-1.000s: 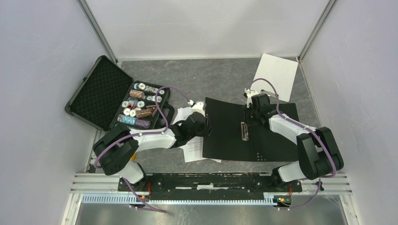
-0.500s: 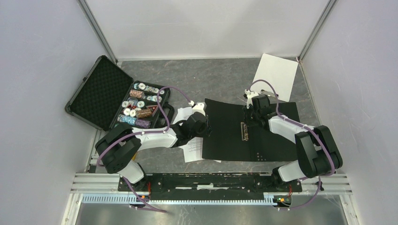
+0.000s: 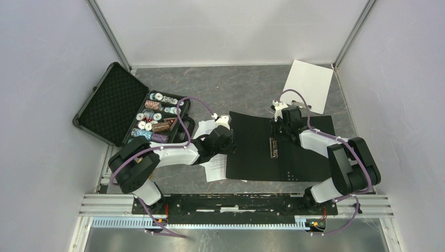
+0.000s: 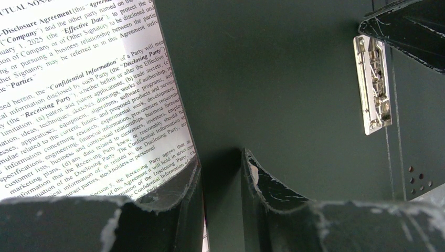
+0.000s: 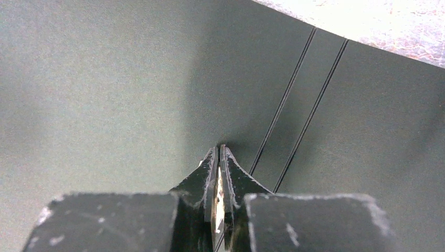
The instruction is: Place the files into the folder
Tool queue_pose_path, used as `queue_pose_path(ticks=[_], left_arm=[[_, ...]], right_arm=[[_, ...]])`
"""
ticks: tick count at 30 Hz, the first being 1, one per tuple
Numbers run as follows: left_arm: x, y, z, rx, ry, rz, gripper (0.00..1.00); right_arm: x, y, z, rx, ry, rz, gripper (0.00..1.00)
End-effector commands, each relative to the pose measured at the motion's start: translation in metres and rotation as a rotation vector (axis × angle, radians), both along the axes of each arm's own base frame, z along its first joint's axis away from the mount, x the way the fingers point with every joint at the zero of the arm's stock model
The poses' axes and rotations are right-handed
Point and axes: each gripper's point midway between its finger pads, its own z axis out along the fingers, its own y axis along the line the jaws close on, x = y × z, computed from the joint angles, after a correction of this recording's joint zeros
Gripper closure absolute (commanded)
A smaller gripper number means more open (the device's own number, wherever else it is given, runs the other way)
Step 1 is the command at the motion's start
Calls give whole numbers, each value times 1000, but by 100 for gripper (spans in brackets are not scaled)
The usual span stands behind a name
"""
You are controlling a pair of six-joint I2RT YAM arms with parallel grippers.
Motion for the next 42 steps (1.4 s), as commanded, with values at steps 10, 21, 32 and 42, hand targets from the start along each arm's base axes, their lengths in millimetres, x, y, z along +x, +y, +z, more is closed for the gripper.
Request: queue_pose_path(ticks=[10, 21, 32, 42], left_arm=[[-3, 24, -22, 143, 38, 61, 98], [-2, 28, -23, 144, 47, 98, 98], [-3, 30, -23, 142, 45, 108, 98], [-2, 30, -21, 142, 39, 110, 98]], right_arm=[[-7, 2, 42, 1, -7, 16, 80], [-5, -19, 46, -85, -16, -54, 71], [-7, -14, 27, -71, 32, -44, 72], [-17, -15, 7, -75, 79, -40, 76]])
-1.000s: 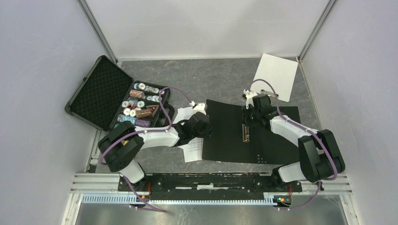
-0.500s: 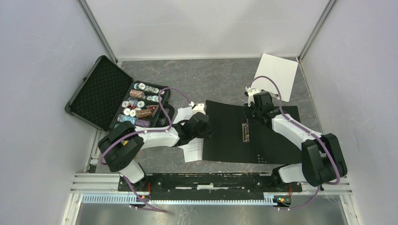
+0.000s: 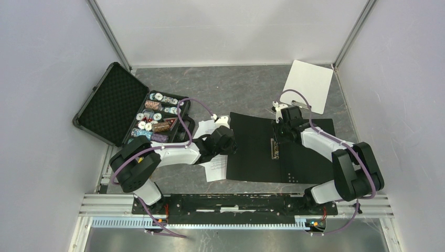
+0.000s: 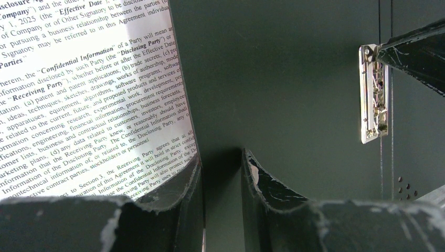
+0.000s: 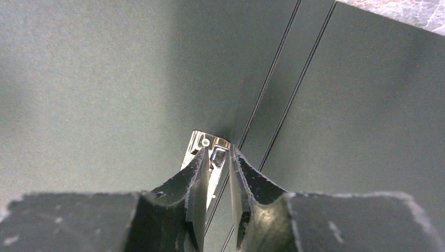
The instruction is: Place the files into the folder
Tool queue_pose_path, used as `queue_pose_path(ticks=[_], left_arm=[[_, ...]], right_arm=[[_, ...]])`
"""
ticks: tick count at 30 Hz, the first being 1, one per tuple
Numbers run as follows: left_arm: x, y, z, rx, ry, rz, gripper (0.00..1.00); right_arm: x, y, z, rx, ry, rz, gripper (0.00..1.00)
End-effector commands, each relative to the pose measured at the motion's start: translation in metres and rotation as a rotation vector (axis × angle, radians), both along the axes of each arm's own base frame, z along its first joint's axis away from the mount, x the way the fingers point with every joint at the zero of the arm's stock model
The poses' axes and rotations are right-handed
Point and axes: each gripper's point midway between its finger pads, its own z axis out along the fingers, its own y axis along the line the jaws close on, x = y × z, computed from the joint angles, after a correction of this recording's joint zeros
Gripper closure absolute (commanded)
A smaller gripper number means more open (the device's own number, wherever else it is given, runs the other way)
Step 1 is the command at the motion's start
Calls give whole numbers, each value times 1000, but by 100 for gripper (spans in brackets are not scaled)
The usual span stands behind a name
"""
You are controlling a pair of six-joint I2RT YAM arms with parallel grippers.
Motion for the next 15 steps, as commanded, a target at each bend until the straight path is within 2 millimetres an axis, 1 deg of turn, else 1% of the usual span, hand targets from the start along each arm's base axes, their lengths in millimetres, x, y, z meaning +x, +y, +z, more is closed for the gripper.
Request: queue_pose_path(ticks=[1, 4, 11, 15], left_arm=[[0, 31, -19, 157, -3, 51, 98], [0, 31, -19, 157, -4, 51, 98], [-1, 29, -22, 160, 2, 36, 98], [-1, 26, -24, 155, 4, 25, 98]], right_arm=[[2, 3, -4, 20, -12, -2, 77], [-2, 3, -8, 25, -2, 2, 81], [-12, 7, -24, 33, 43, 32, 98], [-18, 7, -33, 11, 72, 56, 100]])
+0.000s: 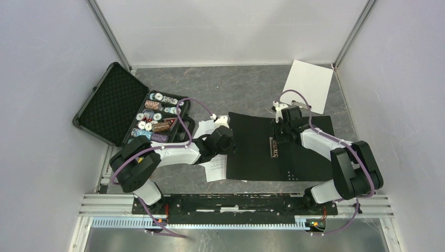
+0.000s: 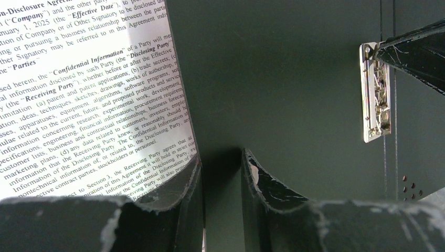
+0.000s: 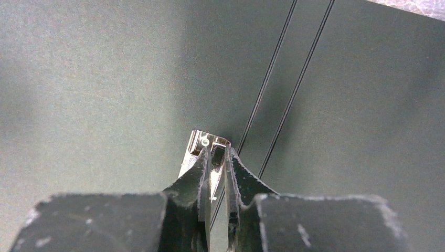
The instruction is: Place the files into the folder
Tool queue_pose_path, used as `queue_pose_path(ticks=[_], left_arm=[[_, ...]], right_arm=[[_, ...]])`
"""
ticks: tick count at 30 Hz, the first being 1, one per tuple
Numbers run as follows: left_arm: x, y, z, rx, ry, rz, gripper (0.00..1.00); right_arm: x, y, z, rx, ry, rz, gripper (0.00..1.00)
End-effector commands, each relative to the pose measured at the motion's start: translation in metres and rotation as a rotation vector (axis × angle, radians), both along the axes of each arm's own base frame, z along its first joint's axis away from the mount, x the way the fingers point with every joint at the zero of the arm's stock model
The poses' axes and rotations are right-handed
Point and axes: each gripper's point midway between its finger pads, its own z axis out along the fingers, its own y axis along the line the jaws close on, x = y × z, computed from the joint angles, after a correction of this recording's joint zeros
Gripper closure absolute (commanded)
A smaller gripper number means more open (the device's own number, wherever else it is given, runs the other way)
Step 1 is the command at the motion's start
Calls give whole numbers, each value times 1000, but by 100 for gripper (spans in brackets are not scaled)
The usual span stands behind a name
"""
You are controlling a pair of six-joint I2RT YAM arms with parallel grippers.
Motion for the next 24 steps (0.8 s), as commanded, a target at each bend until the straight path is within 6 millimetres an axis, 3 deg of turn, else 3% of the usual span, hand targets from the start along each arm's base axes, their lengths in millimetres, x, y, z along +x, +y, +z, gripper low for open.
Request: queue_pose_path(ticks=[1, 6, 11, 16, 19, 24], left_arm=[[-3, 23, -23, 141, 13, 10, 98], [-2, 28, -23, 158, 9, 32, 98], [-2, 48, -28, 240, 23, 97, 98], [-2, 49, -30, 235, 33, 119, 98], [-2, 48, -30, 230, 30, 117, 98], [-1, 46, -31, 227, 29, 113, 98]], right_arm=[[-22, 2, -28, -29, 97, 58, 99], [-21, -4, -27, -62, 92, 33, 91], [10, -1, 15, -27, -14, 0, 81], [30, -6, 53, 55, -103, -50, 70], [33, -8, 57, 91, -107, -50, 70], [32, -7, 46, 130, -71, -26, 75]])
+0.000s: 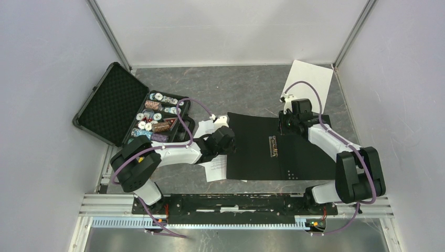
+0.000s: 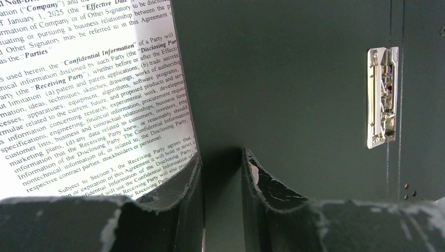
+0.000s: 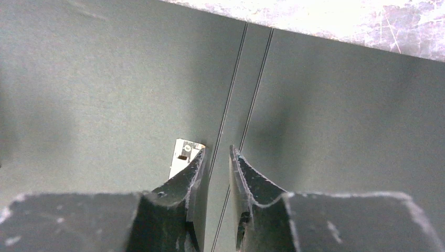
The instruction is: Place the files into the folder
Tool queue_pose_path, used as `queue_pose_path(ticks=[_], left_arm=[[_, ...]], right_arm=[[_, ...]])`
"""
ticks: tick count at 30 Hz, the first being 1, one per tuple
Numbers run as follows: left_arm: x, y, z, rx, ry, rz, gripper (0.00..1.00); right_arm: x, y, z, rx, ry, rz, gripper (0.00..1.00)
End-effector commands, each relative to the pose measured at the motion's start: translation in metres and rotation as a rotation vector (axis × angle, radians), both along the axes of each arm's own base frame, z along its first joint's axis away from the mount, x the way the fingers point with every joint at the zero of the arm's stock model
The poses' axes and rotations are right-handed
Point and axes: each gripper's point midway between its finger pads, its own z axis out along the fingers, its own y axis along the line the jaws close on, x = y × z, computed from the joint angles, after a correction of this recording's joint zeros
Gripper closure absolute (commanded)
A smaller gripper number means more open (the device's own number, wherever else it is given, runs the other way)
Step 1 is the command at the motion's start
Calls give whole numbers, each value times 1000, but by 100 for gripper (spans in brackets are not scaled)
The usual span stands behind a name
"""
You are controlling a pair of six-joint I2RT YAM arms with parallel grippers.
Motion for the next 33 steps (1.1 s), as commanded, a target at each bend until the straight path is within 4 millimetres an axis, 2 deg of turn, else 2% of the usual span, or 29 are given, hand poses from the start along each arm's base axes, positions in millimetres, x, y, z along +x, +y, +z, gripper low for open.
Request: queue_pose_path(ticks=[1, 8, 15, 28, 33], left_arm=[[-4, 41, -30, 208, 21, 50, 98], [-5, 42, -31, 205, 22, 47, 98], [-5, 42, -30, 206, 18, 45, 98], [-5, 42, -32, 208, 19, 43, 98], [-4, 41, -32, 208, 18, 42, 98]], right_arm=[[7, 14, 7, 85, -17, 54, 76], [4, 25, -4, 146, 13, 71, 77], [-1, 18, -21, 107, 57, 54, 79], [-5, 11, -32, 79, 83, 42, 80], [-13, 15, -38, 103, 98, 58, 84]])
